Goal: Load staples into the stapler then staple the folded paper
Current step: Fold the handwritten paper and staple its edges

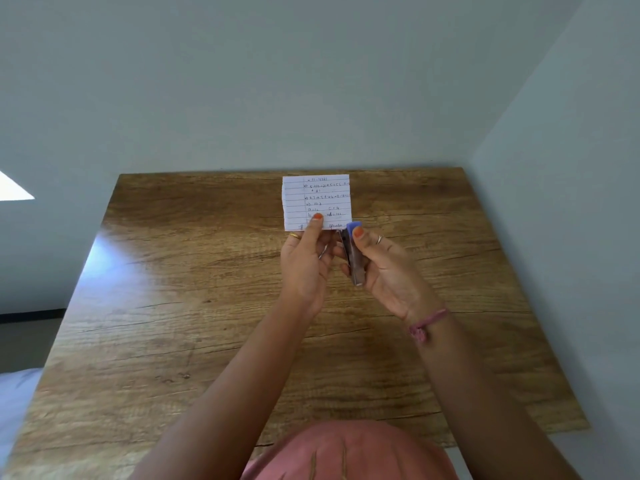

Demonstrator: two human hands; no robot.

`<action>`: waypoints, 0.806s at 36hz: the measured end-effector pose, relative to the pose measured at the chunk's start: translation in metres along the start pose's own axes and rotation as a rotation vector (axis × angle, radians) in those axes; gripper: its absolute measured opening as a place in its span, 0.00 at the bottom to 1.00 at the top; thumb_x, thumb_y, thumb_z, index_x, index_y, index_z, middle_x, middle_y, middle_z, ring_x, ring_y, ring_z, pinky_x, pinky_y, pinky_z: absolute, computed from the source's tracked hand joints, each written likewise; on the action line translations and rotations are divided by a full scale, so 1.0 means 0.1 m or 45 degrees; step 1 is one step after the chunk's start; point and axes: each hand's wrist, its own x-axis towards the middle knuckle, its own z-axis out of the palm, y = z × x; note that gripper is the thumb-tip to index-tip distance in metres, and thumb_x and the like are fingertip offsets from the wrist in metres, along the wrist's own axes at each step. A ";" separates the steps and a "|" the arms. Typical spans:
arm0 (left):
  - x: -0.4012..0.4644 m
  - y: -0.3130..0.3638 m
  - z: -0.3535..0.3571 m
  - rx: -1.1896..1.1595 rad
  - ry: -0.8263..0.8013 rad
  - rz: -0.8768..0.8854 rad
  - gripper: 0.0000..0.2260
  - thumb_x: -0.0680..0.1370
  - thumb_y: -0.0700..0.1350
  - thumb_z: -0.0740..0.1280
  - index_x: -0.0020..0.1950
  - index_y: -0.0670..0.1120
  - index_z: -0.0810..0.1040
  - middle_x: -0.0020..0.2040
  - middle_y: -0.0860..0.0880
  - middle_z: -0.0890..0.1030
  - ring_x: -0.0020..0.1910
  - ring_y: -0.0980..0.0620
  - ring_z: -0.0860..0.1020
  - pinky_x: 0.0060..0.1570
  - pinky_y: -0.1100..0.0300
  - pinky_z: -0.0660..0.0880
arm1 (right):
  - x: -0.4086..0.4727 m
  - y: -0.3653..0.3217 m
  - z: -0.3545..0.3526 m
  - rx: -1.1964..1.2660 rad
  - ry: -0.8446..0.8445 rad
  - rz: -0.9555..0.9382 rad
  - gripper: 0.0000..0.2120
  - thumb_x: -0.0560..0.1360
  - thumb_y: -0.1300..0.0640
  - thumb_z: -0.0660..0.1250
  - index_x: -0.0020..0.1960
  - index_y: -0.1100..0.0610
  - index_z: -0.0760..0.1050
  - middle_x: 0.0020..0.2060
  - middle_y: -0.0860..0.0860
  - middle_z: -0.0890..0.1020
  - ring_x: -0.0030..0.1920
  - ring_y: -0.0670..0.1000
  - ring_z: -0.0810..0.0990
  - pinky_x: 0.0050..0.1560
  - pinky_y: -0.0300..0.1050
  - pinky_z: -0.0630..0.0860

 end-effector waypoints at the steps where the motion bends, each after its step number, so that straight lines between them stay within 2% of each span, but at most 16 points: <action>1: 0.01 0.01 -0.01 -0.013 0.007 -0.002 0.07 0.80 0.41 0.64 0.57 0.43 0.79 0.53 0.41 0.83 0.49 0.48 0.81 0.48 0.57 0.79 | 0.00 0.01 -0.01 0.001 0.005 -0.001 0.16 0.71 0.54 0.70 0.56 0.60 0.79 0.49 0.56 0.84 0.46 0.51 0.84 0.40 0.42 0.80; 4: 0.03 0.02 -0.05 -0.006 -0.012 0.017 0.08 0.79 0.35 0.64 0.56 0.42 0.78 0.54 0.43 0.83 0.54 0.47 0.81 0.57 0.56 0.78 | 0.00 0.02 -0.05 -0.044 0.037 -0.010 0.17 0.72 0.57 0.69 0.59 0.61 0.77 0.49 0.54 0.84 0.46 0.48 0.84 0.41 0.41 0.80; 7: 0.06 0.03 -0.10 0.026 -0.008 0.039 0.12 0.78 0.31 0.64 0.58 0.42 0.78 0.57 0.43 0.82 0.58 0.47 0.80 0.59 0.56 0.77 | 0.03 0.03 -0.11 -0.114 0.097 -0.029 0.15 0.75 0.64 0.67 0.61 0.60 0.75 0.49 0.51 0.83 0.47 0.47 0.84 0.42 0.38 0.80; 9: 0.09 0.04 -0.13 0.032 0.026 0.036 0.12 0.78 0.31 0.63 0.59 0.41 0.76 0.59 0.41 0.81 0.59 0.46 0.79 0.60 0.54 0.76 | 0.05 0.04 -0.15 -0.232 0.134 -0.052 0.14 0.75 0.65 0.67 0.60 0.56 0.76 0.49 0.50 0.83 0.49 0.47 0.82 0.42 0.38 0.79; 13: 0.12 0.06 -0.20 0.031 0.084 0.020 0.12 0.78 0.31 0.63 0.60 0.40 0.76 0.58 0.42 0.81 0.58 0.46 0.80 0.59 0.54 0.77 | 0.13 0.06 -0.24 -0.687 0.381 -0.149 0.18 0.73 0.60 0.72 0.62 0.54 0.77 0.49 0.48 0.82 0.49 0.46 0.81 0.43 0.36 0.75; 16: 0.12 0.07 -0.25 0.028 0.101 0.006 0.12 0.78 0.31 0.64 0.60 0.39 0.76 0.57 0.42 0.82 0.56 0.47 0.82 0.57 0.55 0.78 | 0.21 0.10 -0.29 -1.094 0.634 -0.277 0.19 0.72 0.56 0.74 0.62 0.54 0.76 0.41 0.44 0.81 0.40 0.43 0.81 0.37 0.36 0.76; 18: 0.12 0.07 -0.27 0.029 0.114 0.003 0.11 0.77 0.31 0.65 0.58 0.40 0.77 0.55 0.43 0.83 0.53 0.49 0.82 0.53 0.57 0.80 | 0.25 0.13 -0.32 -1.290 0.699 -0.365 0.15 0.72 0.56 0.73 0.58 0.55 0.78 0.36 0.47 0.83 0.36 0.48 0.82 0.33 0.42 0.78; 20: 0.12 0.08 -0.29 0.029 0.130 -0.001 0.09 0.77 0.31 0.65 0.55 0.40 0.78 0.53 0.43 0.83 0.51 0.49 0.83 0.50 0.58 0.81 | 0.31 0.16 -0.36 -1.460 0.737 -0.398 0.08 0.72 0.56 0.72 0.49 0.58 0.80 0.39 0.56 0.84 0.37 0.55 0.83 0.36 0.49 0.79; 21: 0.12 0.08 -0.30 0.026 0.139 -0.004 0.08 0.77 0.31 0.66 0.53 0.40 0.78 0.52 0.43 0.83 0.50 0.49 0.83 0.48 0.59 0.81 | 0.34 0.16 -0.38 -1.542 0.750 -0.385 0.09 0.72 0.54 0.72 0.48 0.59 0.80 0.41 0.58 0.84 0.38 0.56 0.82 0.38 0.49 0.80; 23: 0.13 0.07 -0.31 0.018 0.161 -0.008 0.07 0.77 0.31 0.66 0.51 0.41 0.77 0.51 0.43 0.82 0.49 0.50 0.83 0.48 0.59 0.81 | 0.40 0.17 -0.42 -1.670 0.760 -0.322 0.12 0.73 0.52 0.70 0.50 0.60 0.79 0.39 0.57 0.82 0.40 0.56 0.81 0.40 0.49 0.78; 27: 0.15 0.06 -0.33 0.016 0.194 -0.013 0.07 0.77 0.32 0.66 0.52 0.41 0.76 0.52 0.43 0.82 0.50 0.49 0.82 0.52 0.56 0.81 | 0.49 0.17 -0.45 -1.781 0.825 -0.285 0.12 0.73 0.51 0.70 0.38 0.58 0.73 0.38 0.56 0.78 0.38 0.55 0.78 0.32 0.42 0.66; 29: 0.15 0.06 -0.35 0.022 0.196 -0.015 0.06 0.77 0.32 0.66 0.52 0.41 0.76 0.52 0.42 0.82 0.51 0.48 0.82 0.52 0.55 0.80 | 0.52 0.17 -0.46 -1.827 0.828 -0.270 0.13 0.73 0.51 0.70 0.36 0.58 0.71 0.39 0.56 0.78 0.39 0.54 0.77 0.33 0.43 0.66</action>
